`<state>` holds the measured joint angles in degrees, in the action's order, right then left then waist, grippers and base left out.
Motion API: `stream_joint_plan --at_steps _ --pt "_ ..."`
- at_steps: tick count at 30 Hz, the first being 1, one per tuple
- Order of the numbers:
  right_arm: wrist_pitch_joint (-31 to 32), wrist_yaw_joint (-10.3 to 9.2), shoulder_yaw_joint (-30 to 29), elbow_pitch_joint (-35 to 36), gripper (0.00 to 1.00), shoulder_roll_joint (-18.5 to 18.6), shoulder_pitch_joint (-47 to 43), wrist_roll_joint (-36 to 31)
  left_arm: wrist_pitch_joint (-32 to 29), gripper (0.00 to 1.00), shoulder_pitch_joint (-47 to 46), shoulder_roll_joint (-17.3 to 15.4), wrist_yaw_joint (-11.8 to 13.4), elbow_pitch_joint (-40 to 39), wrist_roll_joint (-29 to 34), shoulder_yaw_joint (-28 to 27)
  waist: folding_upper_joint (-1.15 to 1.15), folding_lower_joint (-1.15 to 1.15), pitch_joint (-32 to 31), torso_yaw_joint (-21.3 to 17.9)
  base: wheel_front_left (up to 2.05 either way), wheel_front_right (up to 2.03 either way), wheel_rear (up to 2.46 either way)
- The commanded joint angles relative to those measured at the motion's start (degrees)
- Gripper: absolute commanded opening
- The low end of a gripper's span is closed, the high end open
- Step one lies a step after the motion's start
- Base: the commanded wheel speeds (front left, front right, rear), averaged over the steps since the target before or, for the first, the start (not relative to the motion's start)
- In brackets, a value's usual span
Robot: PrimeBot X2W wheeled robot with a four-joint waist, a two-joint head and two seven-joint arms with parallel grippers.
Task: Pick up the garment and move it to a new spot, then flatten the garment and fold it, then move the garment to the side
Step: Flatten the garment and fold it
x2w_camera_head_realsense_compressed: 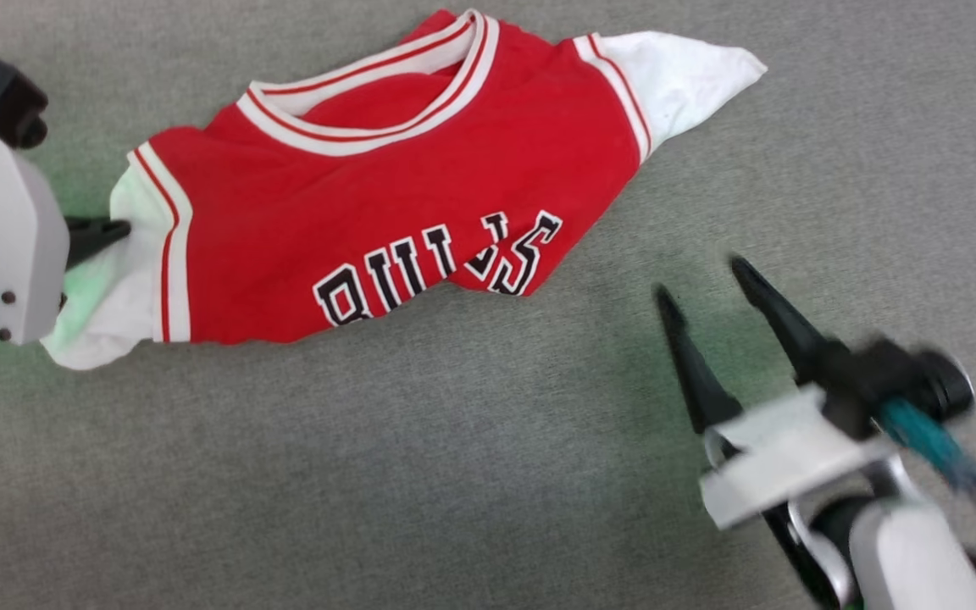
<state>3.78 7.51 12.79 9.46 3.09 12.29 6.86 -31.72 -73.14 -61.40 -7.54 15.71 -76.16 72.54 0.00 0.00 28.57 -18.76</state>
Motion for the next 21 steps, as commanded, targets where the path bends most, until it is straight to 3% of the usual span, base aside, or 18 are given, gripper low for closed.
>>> stream_joint_plan --at_steps 1,5,11,16,21 --pt "3.0 -0.04 1.5 -0.3 1.00 1.4 3.1 -0.3 -0.1 0.00 0.2 1.0 0.1 0.1 -0.2 1.1 0.00 0.00 0.8 0.6 0.00 0.00 0.00" --pt "13.5 -0.05 4.0 -2.2 1.00 8.4 14.4 4.6 0.2 0.00 -2.6 1.4 0.1 -0.8 0.6 1.1 0.00 0.00 3.4 2.1 0.00 0.00 0.00" --pt "25.0 -0.04 3.3 -9.3 1.00 18.1 31.8 14.1 0.8 0.00 -5.6 2.6 0.1 -2.0 1.1 1.2 0.00 0.00 6.4 5.2 0.00 0.00 0.00" --pt "28.8 -0.05 3.0 -18.4 1.00 21.0 43.0 18.0 1.2 0.00 -7.7 4.2 0.2 -3.1 1.6 1.3 0.00 0.00 9.1 8.1 0.00 0.00 0.00" --pt "32.1 -0.04 9.1 -27.1 1.00 22.7 49.6 19.5 1.5 0.00 -8.3 5.0 0.3 -3.9 2.0 1.5 0.00 0.00 10.7 9.9 0.00 0.00 0.00"
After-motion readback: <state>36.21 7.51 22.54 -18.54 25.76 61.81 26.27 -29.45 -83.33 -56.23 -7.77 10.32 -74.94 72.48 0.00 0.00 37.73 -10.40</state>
